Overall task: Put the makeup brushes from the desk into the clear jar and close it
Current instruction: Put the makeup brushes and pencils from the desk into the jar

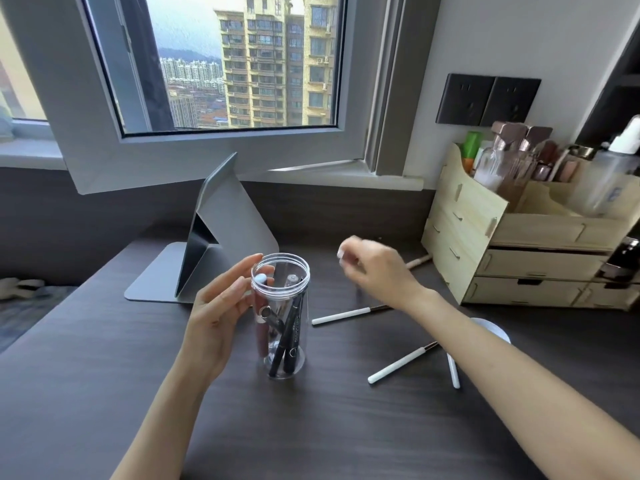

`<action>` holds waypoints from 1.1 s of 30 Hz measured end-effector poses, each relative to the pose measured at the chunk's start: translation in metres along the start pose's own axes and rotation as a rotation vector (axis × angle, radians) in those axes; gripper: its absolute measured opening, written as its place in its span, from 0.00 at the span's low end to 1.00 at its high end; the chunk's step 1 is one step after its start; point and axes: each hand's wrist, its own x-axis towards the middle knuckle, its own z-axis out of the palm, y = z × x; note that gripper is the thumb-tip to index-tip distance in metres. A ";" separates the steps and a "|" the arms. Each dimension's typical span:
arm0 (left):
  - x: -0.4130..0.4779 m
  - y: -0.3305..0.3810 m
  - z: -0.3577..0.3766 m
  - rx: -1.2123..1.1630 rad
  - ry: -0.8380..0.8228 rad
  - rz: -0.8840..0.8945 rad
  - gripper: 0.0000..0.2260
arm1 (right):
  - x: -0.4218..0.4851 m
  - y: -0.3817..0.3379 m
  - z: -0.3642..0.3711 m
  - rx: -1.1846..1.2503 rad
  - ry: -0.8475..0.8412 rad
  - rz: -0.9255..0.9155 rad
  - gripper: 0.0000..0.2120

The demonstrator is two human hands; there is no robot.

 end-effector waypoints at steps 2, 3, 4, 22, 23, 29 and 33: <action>0.000 0.000 0.000 -0.002 0.003 -0.004 0.27 | 0.008 -0.015 -0.020 0.500 0.166 0.291 0.03; 0.000 0.000 0.001 -0.005 0.005 -0.004 0.27 | 0.010 -0.023 -0.031 0.754 0.249 0.390 0.05; 0.000 0.001 0.001 -0.008 0.007 -0.005 0.27 | 0.012 -0.029 -0.040 0.984 0.298 0.462 0.07; -0.003 0.005 0.005 -0.018 0.019 -0.028 0.28 | 0.030 -0.104 -0.090 0.691 0.063 -0.007 0.13; -0.003 0.005 0.005 -0.018 0.021 -0.031 0.28 | 0.032 -0.107 -0.090 0.513 -0.063 -0.083 0.13; -0.002 0.004 0.004 -0.010 0.014 -0.028 0.28 | 0.046 -0.127 -0.089 -0.372 -0.663 -0.264 0.18; -0.002 0.003 0.004 -0.015 0.012 -0.028 0.29 | 0.066 -0.145 -0.087 -0.679 -0.550 -0.429 0.03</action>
